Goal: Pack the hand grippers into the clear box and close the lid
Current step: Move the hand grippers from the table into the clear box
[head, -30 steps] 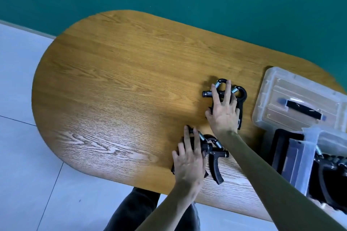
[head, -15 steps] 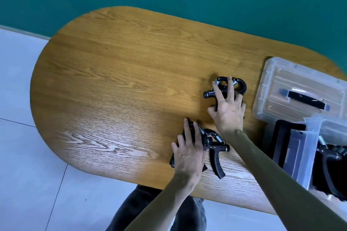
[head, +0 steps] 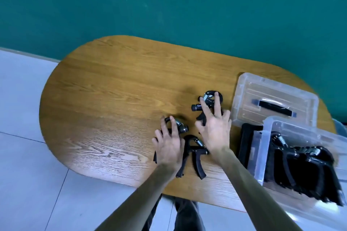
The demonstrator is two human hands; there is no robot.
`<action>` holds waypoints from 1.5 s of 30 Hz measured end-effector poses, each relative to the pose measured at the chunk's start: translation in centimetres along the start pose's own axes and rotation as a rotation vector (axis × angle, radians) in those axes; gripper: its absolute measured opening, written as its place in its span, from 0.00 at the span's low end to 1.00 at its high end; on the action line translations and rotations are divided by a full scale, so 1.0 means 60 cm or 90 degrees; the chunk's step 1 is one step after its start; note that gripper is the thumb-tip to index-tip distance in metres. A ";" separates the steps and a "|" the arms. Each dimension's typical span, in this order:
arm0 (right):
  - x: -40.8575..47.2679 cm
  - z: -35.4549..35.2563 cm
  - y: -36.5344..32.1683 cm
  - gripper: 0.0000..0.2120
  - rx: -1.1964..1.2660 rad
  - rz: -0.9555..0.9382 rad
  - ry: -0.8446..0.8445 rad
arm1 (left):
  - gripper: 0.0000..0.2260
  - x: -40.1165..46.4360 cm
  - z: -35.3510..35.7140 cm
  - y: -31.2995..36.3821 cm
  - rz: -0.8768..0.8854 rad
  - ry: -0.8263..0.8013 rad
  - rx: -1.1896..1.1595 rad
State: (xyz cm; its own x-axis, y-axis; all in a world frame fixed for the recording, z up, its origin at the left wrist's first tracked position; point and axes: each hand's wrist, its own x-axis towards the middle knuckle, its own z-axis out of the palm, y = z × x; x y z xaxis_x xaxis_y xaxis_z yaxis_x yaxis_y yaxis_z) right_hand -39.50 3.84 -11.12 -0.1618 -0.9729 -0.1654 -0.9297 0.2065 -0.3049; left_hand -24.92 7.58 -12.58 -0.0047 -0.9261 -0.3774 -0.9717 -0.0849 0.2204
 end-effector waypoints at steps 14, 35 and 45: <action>-0.061 -0.189 0.062 0.36 0.045 0.000 0.094 | 0.33 -0.032 -0.150 0.155 0.020 0.123 -0.065; -0.210 -0.271 0.367 0.37 0.062 0.173 0.221 | 0.31 -0.163 -0.057 0.478 0.177 0.047 -0.036; -0.236 -0.206 0.449 0.38 0.101 0.240 0.183 | 0.31 -0.163 0.027 0.501 0.172 0.009 0.011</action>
State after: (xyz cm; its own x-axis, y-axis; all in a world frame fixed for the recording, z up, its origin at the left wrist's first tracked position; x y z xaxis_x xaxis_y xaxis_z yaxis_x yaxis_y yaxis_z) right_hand -66.35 21.89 -5.39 -0.5826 -0.8121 -0.0332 -0.7307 0.5412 -0.4161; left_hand -54.47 14.68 -3.73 -0.2614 -0.9192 -0.2947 -0.9396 0.1724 0.2958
